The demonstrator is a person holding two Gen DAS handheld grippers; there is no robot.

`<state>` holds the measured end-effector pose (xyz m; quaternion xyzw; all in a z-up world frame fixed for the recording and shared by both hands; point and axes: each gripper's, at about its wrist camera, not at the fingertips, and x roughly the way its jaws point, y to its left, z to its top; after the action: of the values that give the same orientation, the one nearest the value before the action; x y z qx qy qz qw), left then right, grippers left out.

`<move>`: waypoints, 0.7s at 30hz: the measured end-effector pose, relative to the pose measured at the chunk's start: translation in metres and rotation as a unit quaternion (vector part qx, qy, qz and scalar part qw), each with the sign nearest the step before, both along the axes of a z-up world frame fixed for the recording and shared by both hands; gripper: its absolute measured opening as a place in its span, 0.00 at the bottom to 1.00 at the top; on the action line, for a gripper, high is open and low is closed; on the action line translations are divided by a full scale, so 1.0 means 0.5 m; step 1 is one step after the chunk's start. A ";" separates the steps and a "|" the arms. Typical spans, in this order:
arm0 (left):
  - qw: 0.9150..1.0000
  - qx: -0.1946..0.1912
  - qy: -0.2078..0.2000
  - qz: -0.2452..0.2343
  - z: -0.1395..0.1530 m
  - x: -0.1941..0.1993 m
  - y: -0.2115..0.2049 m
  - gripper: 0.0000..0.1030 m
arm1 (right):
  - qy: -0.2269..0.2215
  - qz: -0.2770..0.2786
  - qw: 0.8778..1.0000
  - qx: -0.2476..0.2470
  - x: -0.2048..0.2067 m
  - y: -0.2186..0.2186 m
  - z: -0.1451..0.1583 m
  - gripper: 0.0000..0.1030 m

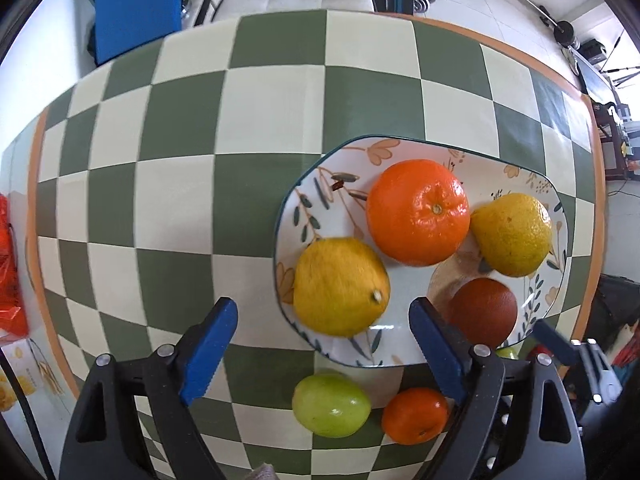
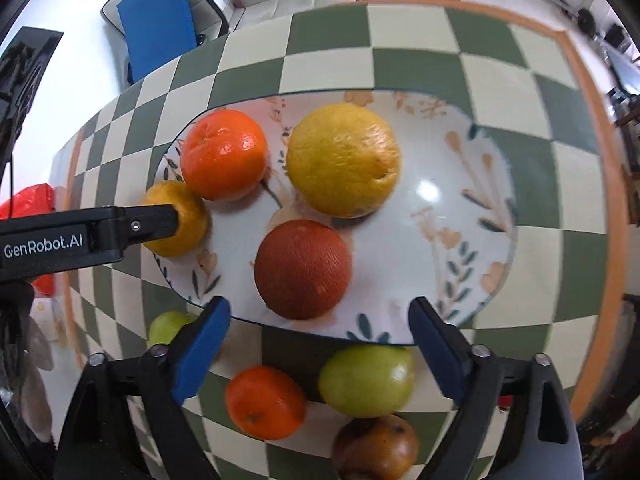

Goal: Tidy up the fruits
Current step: 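Place both fruits on the floral plate and open both tools, then lift both tools back from the plate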

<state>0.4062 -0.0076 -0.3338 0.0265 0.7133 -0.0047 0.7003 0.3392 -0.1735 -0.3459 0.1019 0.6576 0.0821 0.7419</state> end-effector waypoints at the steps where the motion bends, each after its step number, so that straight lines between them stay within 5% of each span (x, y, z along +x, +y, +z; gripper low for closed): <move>1: 1.000 0.011 -0.008 0.001 0.009 -0.011 0.001 0.85 | -0.005 -0.003 1.000 -0.007 -0.007 -0.005 0.010 0.93; 6: 0.999 0.031 -0.044 0.009 0.060 -0.068 -0.001 0.85 | -0.031 -0.018 0.999 -0.038 -0.039 -0.027 0.056 0.93; 21: 0.988 0.005 -0.154 -0.012 0.245 -0.228 -0.035 0.85 | -0.106 -0.049 0.991 -0.069 -0.168 -0.072 0.247 0.93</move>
<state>0.2923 -0.0251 -0.2116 0.0392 0.5963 -0.0054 0.8018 0.2551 -0.2094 -0.2226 0.0732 0.5735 0.0101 0.8158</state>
